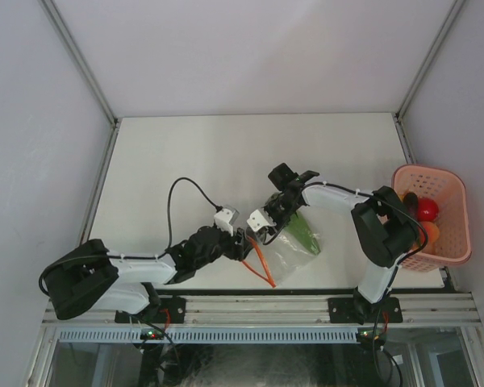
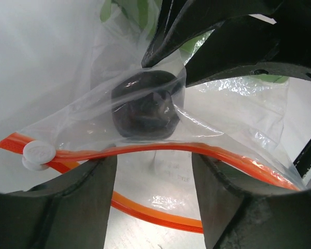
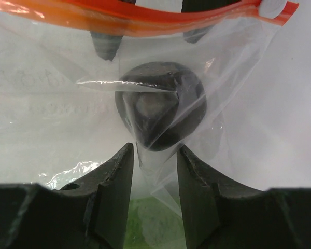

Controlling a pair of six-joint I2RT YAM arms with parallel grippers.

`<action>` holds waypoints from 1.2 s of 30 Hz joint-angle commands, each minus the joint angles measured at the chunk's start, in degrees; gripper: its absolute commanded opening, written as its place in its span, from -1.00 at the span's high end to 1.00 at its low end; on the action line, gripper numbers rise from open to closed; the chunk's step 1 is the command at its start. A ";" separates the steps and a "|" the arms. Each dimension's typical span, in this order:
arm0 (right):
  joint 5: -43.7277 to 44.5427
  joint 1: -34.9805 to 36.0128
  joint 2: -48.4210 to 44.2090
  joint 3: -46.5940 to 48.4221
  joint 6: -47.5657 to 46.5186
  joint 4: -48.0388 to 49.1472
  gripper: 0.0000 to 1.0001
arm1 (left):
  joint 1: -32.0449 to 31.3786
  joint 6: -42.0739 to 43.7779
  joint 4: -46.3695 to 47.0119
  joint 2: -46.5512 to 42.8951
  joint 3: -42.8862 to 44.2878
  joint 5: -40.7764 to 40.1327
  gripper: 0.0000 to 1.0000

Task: Open the zip-top bag and remove the fake food
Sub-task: Pick up the fake fruit from the zipper food storage bag.

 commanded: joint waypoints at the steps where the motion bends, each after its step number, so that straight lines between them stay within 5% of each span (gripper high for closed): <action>1: -3.16 0.53 0.18 2.39 0.58 -2.63 0.26 | -1.94 4.54 4.77 1.01 1.46 -6.71 -0.32; 16: -5.47 1.09 2.91 4.91 2.36 -6.44 0.58 | -3.15 4.66 9.57 6.94 3.17 -6.61 -0.49; 18: -5.39 1.46 3.45 5.96 2.74 -6.93 0.61 | -3.21 4.70 10.47 7.32 3.11 -6.96 -0.63; 27: -7.20 2.20 5.25 8.15 4.78 -9.09 0.86 | -3.22 6.25 21.38 10.75 0.55 -6.89 -0.61; 36: -8.36 2.40 6.95 9.48 6.51 -9.70 0.95 | -3.29 6.16 22.12 13.80 1.35 -4.46 -0.50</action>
